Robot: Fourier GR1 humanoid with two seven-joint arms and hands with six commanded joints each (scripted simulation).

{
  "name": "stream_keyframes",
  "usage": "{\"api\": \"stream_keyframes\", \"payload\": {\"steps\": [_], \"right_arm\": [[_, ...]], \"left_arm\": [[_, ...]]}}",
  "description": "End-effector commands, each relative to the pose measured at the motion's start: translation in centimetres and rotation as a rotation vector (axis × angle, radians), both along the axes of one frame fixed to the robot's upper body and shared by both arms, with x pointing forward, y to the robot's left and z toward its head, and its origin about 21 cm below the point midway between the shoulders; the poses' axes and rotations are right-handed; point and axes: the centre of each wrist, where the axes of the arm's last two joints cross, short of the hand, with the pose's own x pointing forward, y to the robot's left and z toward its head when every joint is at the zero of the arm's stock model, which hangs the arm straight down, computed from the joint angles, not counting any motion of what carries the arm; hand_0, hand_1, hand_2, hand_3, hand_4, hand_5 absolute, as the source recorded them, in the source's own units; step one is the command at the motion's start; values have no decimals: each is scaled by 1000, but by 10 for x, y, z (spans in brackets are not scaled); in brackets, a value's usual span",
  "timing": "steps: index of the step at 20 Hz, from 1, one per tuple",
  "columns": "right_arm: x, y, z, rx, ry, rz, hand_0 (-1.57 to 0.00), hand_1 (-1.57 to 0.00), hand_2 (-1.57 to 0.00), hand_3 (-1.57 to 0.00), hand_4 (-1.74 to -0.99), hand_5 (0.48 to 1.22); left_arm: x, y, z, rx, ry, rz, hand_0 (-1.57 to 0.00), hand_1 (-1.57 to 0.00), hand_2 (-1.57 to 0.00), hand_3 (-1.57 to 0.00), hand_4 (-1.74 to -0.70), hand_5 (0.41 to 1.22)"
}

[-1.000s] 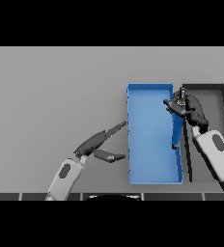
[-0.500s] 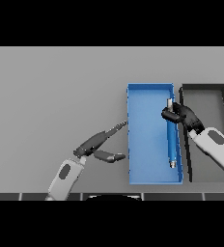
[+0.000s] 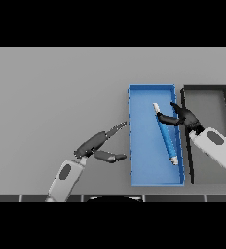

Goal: Pick up the blue pipe and place it into the blue bin.

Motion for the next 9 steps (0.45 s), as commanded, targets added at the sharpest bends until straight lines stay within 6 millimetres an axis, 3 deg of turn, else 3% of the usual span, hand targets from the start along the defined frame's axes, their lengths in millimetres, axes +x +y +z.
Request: {"api": "stream_keyframes", "payload": {"steps": [1, 9], "right_arm": [[1, 0, 0, -5, 2, 4, -16, -14, -14, -8, -1030, 682], [1, -2, -1, -16, 13, 41, -6, -5, -5, -3, -1022, 643]], "left_arm": [[-1, -1, -1, 0, 1, -4, 1, 1, 1, 1, -888, 429], [2, 0, -9, 12, 4, -2, 1, 1, 1, 1, -885, 431]]}}
